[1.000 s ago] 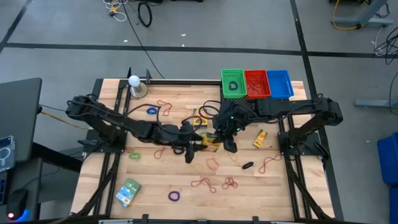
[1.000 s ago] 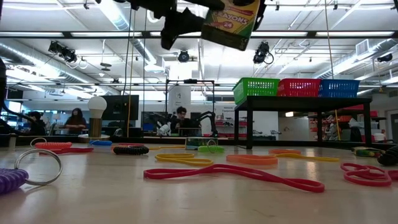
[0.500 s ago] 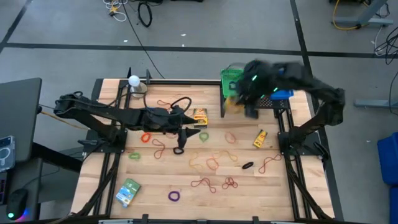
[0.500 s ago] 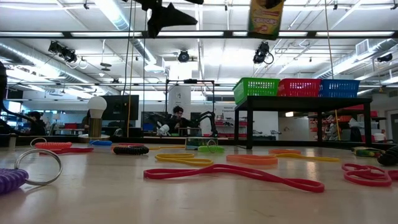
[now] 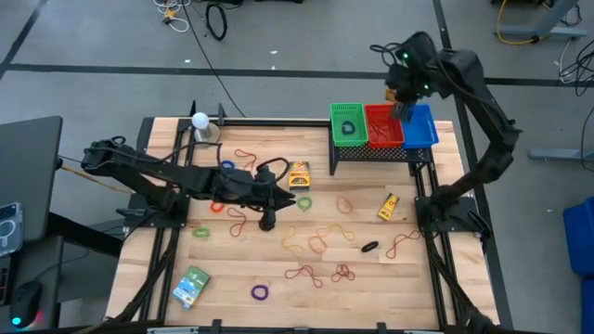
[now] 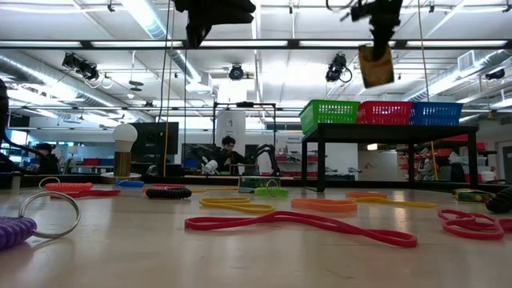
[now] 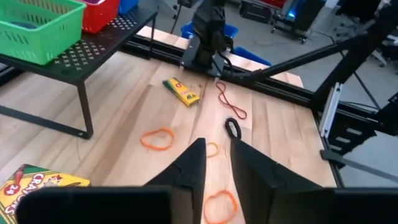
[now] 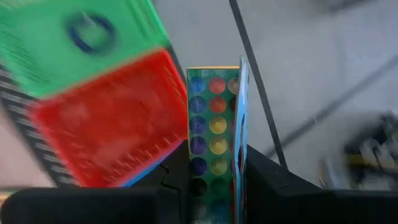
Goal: Pick & Place Office Desk Supplies
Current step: Put the large crayon box into the blue bin
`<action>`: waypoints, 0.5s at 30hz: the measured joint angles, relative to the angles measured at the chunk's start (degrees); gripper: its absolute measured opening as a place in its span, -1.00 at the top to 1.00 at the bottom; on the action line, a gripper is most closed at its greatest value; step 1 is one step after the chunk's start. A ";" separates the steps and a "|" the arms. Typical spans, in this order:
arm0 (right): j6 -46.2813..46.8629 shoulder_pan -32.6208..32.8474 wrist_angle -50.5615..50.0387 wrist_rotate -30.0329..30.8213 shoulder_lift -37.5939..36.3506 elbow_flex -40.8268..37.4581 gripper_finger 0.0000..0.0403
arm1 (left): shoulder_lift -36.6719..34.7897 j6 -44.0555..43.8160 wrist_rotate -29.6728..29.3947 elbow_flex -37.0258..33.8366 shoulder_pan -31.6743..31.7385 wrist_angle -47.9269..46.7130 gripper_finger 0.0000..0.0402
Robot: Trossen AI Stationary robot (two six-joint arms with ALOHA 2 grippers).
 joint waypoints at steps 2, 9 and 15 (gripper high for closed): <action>-0.49 -1.89 -0.54 2.76 0.94 -1.19 0.52 | -0.05 0.08 -0.23 0.00 -0.44 -0.31 0.65; -1.74 -5.07 -0.94 5.35 2.26 -5.30 0.52 | -0.05 0.11 -0.93 0.00 -2.27 -0.93 0.68; -2.02 -5.63 -0.97 5.72 1.85 -11.04 0.52 | -0.05 -0.55 -2.29 0.00 -3.77 -2.06 0.68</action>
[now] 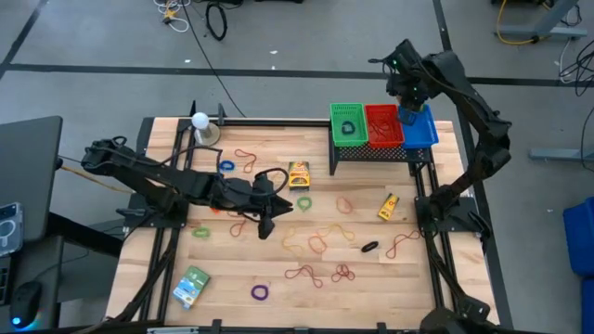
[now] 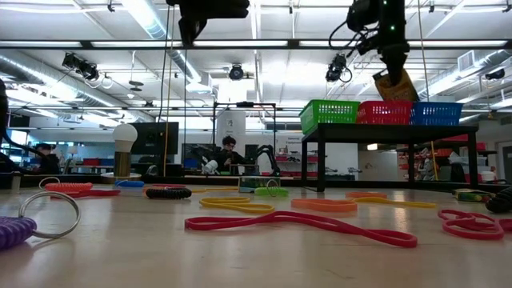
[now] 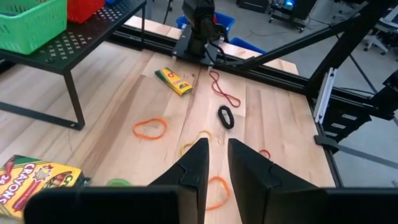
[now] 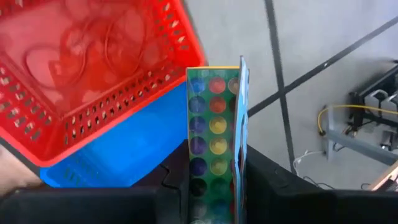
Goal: Pick & Place Office Desk Supplies
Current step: Put the large crayon box into the blue bin
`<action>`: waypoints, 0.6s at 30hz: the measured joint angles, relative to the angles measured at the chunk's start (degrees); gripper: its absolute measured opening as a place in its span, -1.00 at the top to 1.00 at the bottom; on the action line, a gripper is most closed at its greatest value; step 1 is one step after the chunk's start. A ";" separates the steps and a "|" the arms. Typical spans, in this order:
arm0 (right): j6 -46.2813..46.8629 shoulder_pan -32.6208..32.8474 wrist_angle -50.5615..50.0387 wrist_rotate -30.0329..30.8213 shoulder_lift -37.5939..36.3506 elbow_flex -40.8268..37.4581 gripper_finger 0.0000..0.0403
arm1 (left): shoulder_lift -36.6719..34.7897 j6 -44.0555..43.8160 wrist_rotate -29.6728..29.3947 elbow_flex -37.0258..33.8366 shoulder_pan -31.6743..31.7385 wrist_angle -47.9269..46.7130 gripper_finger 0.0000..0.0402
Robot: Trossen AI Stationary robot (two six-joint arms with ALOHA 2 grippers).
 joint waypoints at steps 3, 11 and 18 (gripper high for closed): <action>-1.03 0.00 0.01 1.00 0.04 -2.16 0.52 | 0.00 -0.19 -0.03 0.00 -0.49 -0.01 0.68; -0.79 0.00 0.04 0.57 -0.02 -5.10 0.46 | 0.00 -0.98 0.10 0.00 -0.83 0.04 0.68; -1.19 0.00 0.46 0.90 -0.02 -7.33 0.44 | 0.00 -1.49 0.14 0.00 -0.85 0.10 0.68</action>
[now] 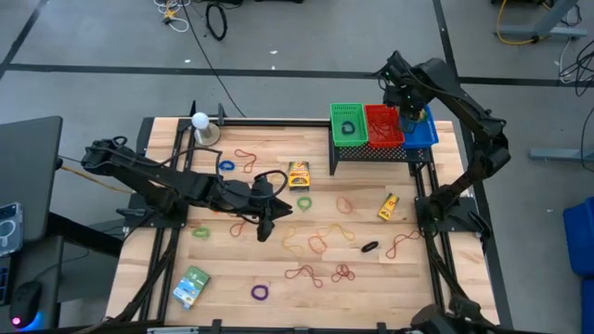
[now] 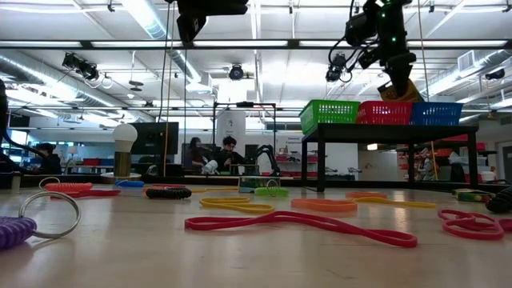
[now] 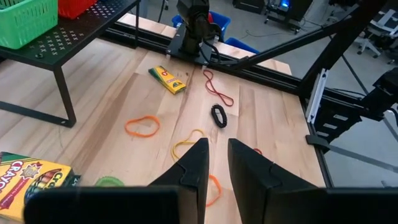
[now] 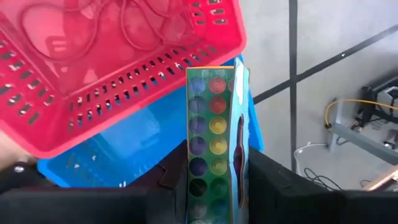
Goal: Pick & Place Office Desk Supplies
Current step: Put the large crayon box into the blue bin
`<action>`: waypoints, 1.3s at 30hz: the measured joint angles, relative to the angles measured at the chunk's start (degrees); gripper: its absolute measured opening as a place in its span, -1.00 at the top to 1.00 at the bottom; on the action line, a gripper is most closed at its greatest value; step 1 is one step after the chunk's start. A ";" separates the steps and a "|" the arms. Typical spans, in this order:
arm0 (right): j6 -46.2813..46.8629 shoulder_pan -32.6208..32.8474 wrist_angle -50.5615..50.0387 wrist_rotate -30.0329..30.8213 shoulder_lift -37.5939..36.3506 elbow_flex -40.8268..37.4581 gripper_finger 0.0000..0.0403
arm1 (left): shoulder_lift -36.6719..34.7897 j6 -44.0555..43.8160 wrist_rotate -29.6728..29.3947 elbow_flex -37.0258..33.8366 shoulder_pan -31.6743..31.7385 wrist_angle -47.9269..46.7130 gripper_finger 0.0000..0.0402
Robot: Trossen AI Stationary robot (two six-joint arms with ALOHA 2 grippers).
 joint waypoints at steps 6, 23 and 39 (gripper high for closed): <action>-0.03 -0.26 1.52 0.26 0.00 -0.06 0.41 | 0.00 0.00 0.02 0.02 -0.02 0.03 0.68; -1.50 -0.26 1.39 1.79 0.00 -0.06 0.53 | 0.00 -0.46 0.02 0.02 -1.15 0.12 0.68; -2.48 -0.26 1.25 1.44 0.00 -0.06 0.45 | 0.00 -1.03 0.02 0.02 -1.69 0.31 0.68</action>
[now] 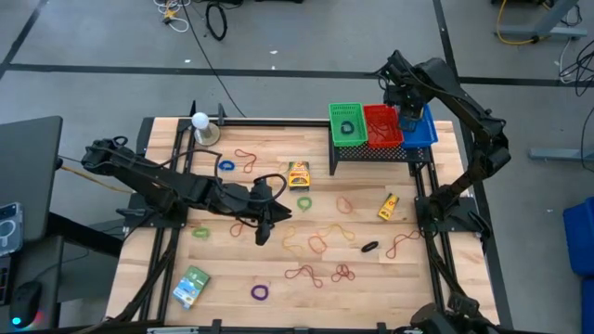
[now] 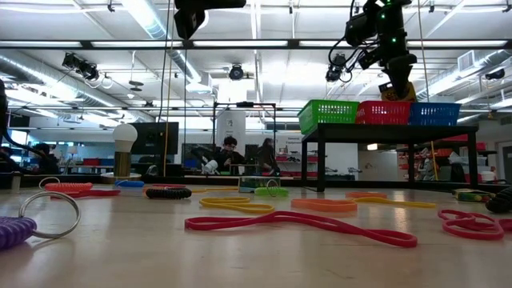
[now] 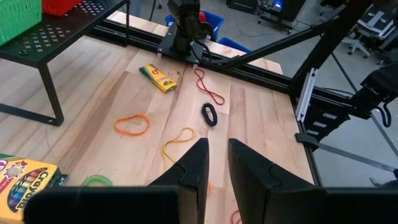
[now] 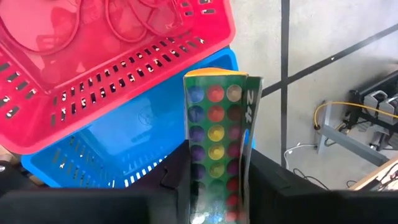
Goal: Pick & Place Office Desk Supplies
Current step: Put the large crayon box into the blue bin, then put the black spring keychain into the green bin
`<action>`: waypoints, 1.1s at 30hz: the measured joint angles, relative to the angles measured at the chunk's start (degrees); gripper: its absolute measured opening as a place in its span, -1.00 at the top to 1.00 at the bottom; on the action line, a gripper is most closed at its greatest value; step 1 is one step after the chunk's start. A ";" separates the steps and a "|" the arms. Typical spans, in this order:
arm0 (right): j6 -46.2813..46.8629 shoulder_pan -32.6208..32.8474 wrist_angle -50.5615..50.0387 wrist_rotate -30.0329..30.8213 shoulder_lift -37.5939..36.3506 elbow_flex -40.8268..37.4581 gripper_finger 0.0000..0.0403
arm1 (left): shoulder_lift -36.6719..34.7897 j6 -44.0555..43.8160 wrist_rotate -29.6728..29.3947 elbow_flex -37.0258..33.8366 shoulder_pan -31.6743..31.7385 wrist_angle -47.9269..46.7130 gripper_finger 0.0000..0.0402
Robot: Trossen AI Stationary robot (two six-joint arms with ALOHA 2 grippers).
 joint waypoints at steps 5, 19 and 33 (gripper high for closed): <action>0.04 0.00 0.02 0.06 0.00 0.00 0.32 | 0.00 -0.02 0.01 0.02 -0.55 0.13 0.68; 4.21 0.00 -0.19 2.59 0.00 0.02 0.35 | 0.00 -0.26 -0.02 0.02 -0.54 0.18 0.68; 19.28 -0.35 -1.75 0.45 -4.80 0.15 0.96 | 0.00 -0.22 -0.02 0.04 -0.50 0.22 0.68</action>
